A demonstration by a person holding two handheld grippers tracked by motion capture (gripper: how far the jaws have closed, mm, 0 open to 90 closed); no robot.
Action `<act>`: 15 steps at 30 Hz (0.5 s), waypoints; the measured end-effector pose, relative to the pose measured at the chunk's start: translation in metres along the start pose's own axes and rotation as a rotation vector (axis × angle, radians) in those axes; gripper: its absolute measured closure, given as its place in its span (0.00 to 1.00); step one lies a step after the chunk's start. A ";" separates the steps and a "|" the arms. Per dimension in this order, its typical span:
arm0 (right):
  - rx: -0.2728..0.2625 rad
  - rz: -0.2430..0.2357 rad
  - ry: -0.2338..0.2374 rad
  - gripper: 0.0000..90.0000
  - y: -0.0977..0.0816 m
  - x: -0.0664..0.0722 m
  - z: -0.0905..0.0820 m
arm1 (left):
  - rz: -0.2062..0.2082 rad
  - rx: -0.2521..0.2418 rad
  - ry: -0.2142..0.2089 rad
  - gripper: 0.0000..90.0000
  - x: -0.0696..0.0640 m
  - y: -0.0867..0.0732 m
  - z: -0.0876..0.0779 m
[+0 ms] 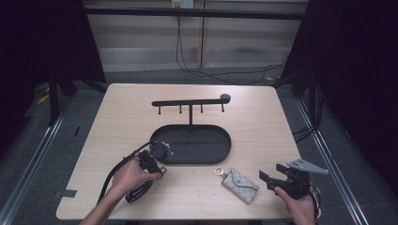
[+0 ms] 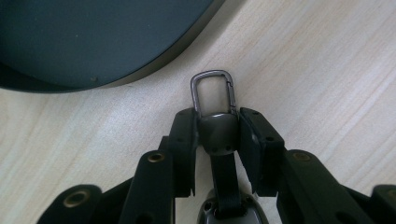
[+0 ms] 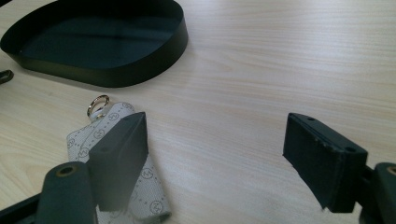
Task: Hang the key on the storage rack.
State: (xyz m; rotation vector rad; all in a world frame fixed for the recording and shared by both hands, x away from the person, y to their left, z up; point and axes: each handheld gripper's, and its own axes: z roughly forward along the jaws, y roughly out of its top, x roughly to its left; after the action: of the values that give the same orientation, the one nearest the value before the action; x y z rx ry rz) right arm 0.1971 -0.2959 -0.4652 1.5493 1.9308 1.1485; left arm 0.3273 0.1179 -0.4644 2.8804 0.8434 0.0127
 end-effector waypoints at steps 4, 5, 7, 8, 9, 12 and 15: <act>-0.004 -0.003 0.000 0.24 0.000 0.000 -0.001 | 0.002 0.036 -0.010 0.75 0.001 0.005 0.001; -0.004 -0.003 0.000 0.24 0.000 0.000 -0.001 | 0.011 0.043 -0.006 0.75 0.001 0.006 0.001; 0.001 -0.004 0.001 0.24 0.000 0.000 0.000 | 0.009 0.079 -0.010 0.78 0.001 0.010 0.000; 0.002 -0.005 0.001 0.24 0.000 0.001 0.000 | 0.009 0.079 -0.010 0.78 0.001 0.010 0.000; 0.004 -0.007 0.001 0.25 0.000 0.001 0.000 | -0.014 0.081 -0.005 0.78 0.000 0.011 0.001; 0.006 -0.007 0.000 0.25 0.000 0.001 0.001 | -0.018 0.089 -0.008 0.78 0.001 0.012 0.001; 0.006 -0.008 0.000 0.25 0.000 0.001 0.000 | -0.021 0.091 -0.006 0.79 0.001 0.012 0.001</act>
State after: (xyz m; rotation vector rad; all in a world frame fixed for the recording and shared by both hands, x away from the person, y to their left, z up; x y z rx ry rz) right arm 0.1971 -0.2950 -0.4655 1.5434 1.9409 1.1405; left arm 0.3345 0.1078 -0.4638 2.9539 0.8952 -0.0371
